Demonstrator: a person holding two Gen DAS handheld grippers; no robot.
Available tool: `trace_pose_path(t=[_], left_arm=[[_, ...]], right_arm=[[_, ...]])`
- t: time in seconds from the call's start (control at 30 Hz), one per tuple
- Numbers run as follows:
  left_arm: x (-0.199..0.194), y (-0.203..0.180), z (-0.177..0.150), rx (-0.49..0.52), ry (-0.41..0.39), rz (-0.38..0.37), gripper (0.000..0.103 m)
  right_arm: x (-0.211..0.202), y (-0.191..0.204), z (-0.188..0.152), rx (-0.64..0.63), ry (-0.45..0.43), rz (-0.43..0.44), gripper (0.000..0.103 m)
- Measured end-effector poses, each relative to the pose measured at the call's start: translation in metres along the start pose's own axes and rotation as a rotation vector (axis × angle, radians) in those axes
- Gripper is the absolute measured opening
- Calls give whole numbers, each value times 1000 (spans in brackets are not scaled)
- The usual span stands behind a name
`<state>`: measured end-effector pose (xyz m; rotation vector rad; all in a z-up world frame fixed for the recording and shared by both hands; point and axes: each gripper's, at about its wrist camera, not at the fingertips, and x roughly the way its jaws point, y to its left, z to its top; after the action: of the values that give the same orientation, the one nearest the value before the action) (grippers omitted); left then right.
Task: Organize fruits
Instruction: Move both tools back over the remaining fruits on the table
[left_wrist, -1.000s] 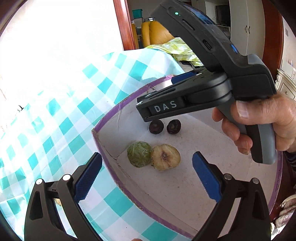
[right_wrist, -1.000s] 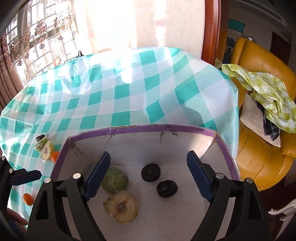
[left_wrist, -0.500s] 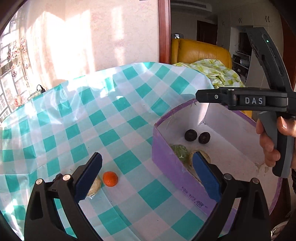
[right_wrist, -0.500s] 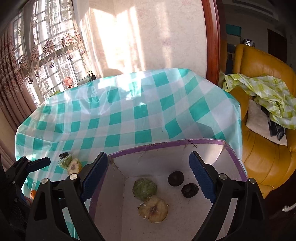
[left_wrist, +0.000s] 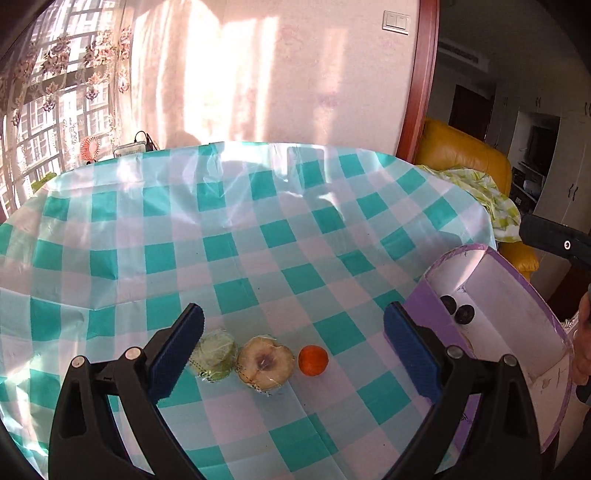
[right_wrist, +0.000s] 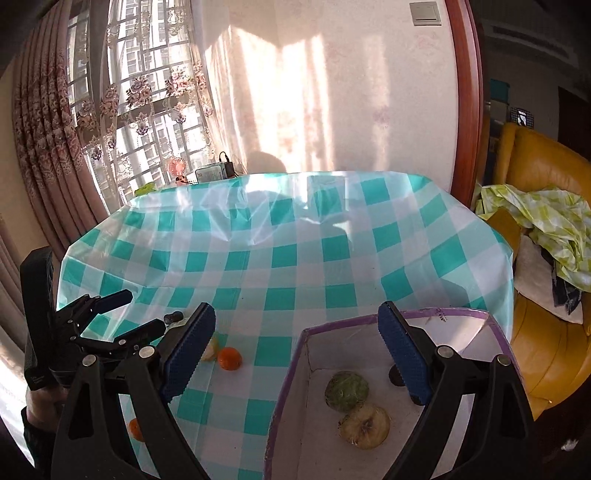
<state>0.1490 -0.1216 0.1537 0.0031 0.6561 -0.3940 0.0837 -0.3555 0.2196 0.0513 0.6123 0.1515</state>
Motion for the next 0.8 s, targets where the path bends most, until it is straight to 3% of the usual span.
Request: trace_pose_path(t=[0.3,0.43,0.6,0.8], left_arm=[[-6,85,-6,-258,-37,82,97],[-4,114,-13,-350,-42,84,94],[3,139,-21,-424,-37,80,90],[23,154,-32,-478,-5,50,83]], right_arm=[[-2,49,-4,-20,-11,57,87],[1,72,-14,-4,3,87,87],[24,100,-35,2,56,127,87],[60,120,-55,-40,97,95,87]])
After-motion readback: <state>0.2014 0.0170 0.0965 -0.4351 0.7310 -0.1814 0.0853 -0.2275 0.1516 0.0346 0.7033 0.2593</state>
